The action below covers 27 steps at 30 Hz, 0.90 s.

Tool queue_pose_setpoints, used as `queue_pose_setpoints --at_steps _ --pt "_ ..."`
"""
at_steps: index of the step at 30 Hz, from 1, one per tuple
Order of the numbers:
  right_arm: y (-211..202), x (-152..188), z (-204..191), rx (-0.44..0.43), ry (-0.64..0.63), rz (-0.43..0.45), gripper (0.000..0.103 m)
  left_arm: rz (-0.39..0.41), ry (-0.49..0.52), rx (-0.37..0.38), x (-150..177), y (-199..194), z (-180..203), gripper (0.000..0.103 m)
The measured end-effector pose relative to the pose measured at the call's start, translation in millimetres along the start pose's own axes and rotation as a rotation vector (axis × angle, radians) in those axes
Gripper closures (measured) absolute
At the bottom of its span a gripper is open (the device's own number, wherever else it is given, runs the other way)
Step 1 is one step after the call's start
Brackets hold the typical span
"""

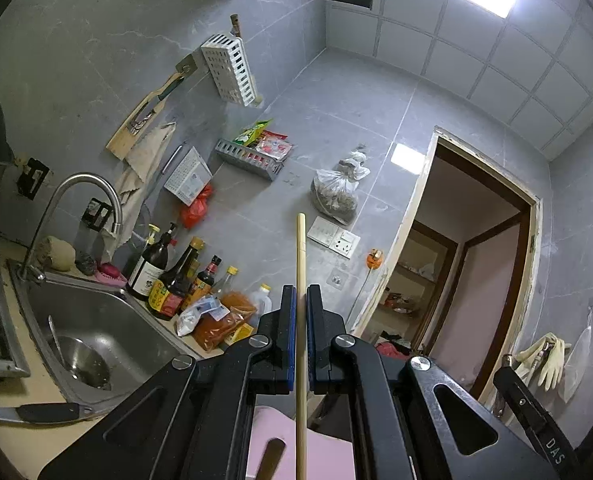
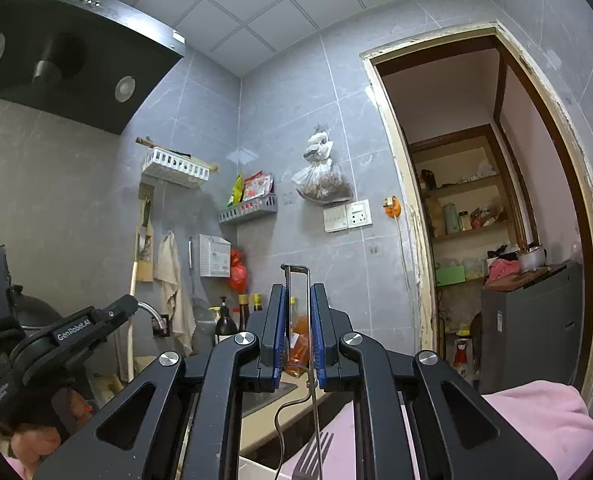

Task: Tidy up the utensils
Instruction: 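Lift the peeler with the right tool while the left tool lifts the chopstick toward the holder, then open both tools above the white holder to drop peeler and chopstick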

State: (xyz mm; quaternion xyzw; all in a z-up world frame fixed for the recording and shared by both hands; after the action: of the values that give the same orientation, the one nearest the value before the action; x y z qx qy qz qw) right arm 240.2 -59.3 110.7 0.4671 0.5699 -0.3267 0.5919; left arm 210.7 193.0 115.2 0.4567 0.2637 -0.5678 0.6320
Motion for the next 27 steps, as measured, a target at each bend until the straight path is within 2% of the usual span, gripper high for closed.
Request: queue_pose_setpoints --at_steps 4,6,12,20,27 --pt "2.0 6.7 4.0 -0.002 0.020 -0.007 0.093 0.030 0.073 -0.014 13.0 2.6 9.9 0.100" --pt "3.5 10.0 5.6 0.002 0.030 -0.012 0.093 0.021 0.099 -0.018 20.0 6.0 12.7 0.100" --pt "3.7 21.0 11.0 0.009 0.056 -0.021 0.093 0.023 0.103 -0.029 33.9 8.3 12.8 0.100" --pt "2.6 29.3 15.2 0.011 0.073 -0.025 0.093 0.074 0.185 -0.017 44.1 -2.3 28.1 0.100" --pt "-0.5 26.5 17.9 -0.002 0.088 -0.017 0.093 0.082 0.147 0.002 38.8 -1.0 27.8 0.100"
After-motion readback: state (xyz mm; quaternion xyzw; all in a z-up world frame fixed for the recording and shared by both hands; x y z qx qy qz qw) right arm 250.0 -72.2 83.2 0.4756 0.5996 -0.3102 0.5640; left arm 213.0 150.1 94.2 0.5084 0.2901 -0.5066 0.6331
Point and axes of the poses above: each gripper's, at about its wrist camera, not at the fingertips, and y roughly the way its jaws point, z to its right, x to its underside, the point moved 1 cm from there along y, roughly the way its jaws point, and after that the axes turned 8 degrees about x, right-handed, at the moved point
